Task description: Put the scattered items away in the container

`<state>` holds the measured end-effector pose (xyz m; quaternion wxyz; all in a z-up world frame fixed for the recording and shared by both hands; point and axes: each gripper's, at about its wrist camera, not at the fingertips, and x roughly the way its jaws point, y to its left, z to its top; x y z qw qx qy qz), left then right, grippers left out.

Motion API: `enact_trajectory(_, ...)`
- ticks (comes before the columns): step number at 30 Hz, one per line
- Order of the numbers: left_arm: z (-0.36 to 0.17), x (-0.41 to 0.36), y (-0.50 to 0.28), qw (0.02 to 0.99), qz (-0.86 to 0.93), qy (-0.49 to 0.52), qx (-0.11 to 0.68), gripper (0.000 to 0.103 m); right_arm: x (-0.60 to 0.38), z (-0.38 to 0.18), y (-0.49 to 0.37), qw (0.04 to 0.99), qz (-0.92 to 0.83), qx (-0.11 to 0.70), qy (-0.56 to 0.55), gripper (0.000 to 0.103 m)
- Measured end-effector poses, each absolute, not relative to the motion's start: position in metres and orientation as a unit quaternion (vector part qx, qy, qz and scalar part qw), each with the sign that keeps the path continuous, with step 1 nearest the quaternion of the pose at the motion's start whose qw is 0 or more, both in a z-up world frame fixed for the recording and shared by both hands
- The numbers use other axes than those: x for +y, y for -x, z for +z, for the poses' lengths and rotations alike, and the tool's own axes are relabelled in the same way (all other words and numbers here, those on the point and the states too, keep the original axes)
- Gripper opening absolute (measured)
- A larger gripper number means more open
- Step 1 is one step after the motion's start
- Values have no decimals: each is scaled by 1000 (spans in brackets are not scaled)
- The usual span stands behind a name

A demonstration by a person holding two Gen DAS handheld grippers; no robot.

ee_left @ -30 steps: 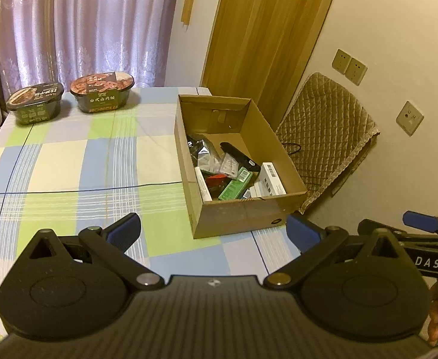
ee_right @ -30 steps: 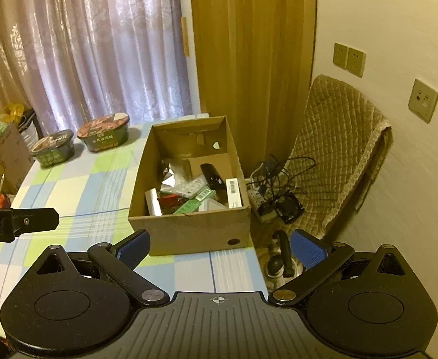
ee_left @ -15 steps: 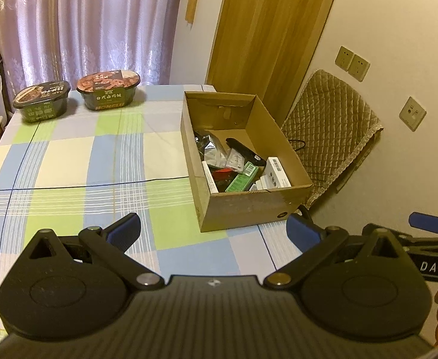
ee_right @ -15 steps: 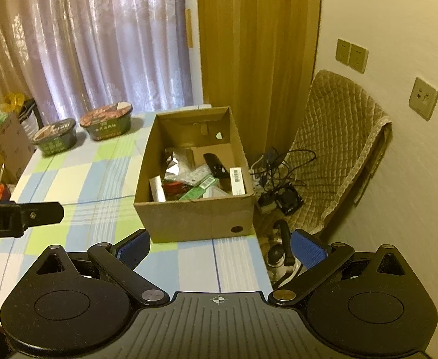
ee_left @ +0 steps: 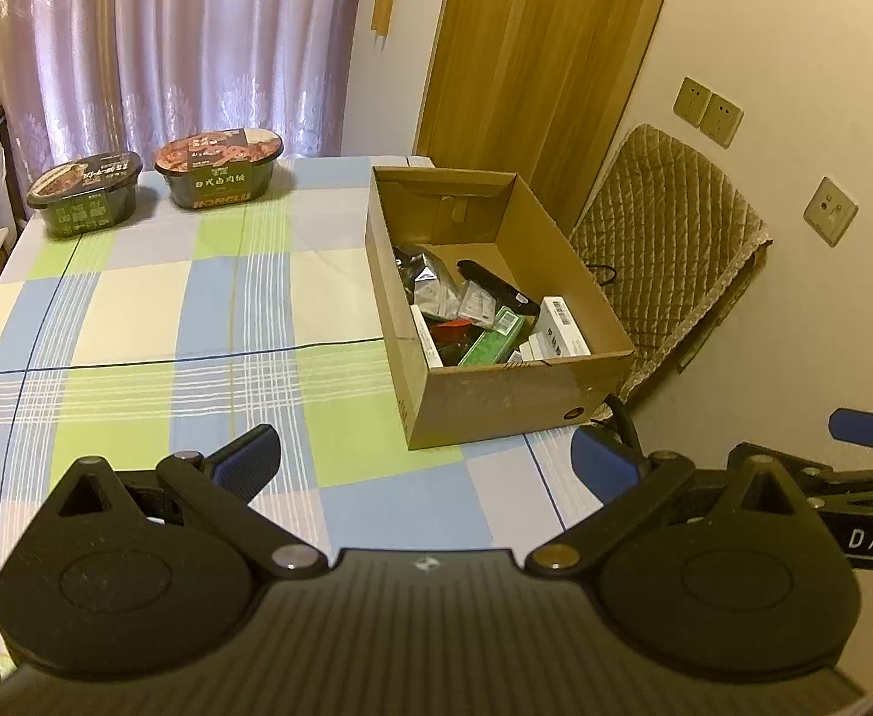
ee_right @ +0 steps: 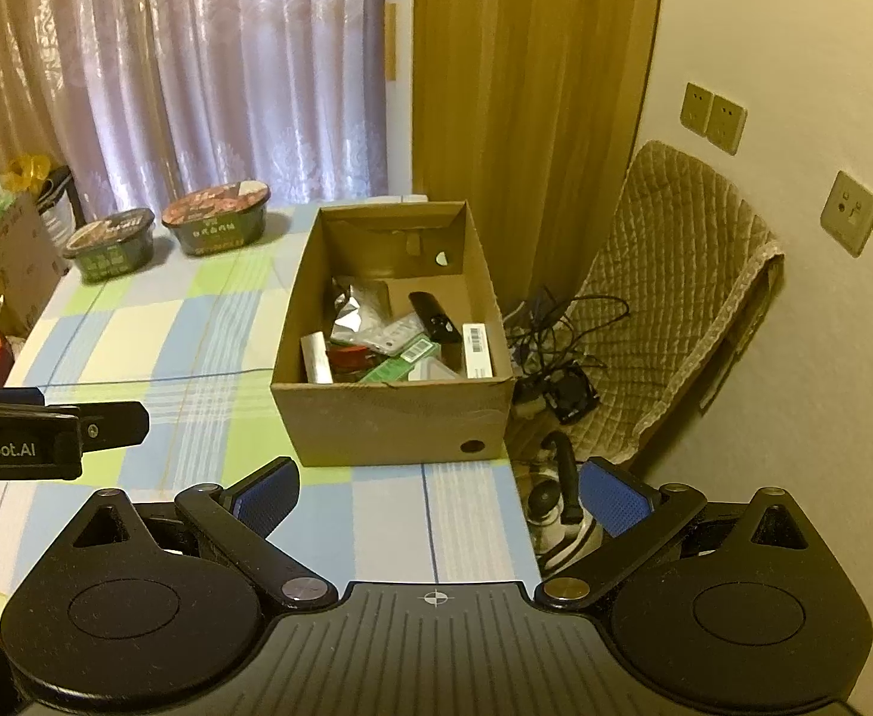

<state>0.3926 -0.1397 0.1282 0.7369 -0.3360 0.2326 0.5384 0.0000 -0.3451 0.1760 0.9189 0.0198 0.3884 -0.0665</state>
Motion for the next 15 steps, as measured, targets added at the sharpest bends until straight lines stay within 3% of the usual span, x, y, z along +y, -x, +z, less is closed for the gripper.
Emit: enact_trajectory(15,119,-140,-394,737,534,338,238,102,-345,173,-4,918,-64,391,-18,103)
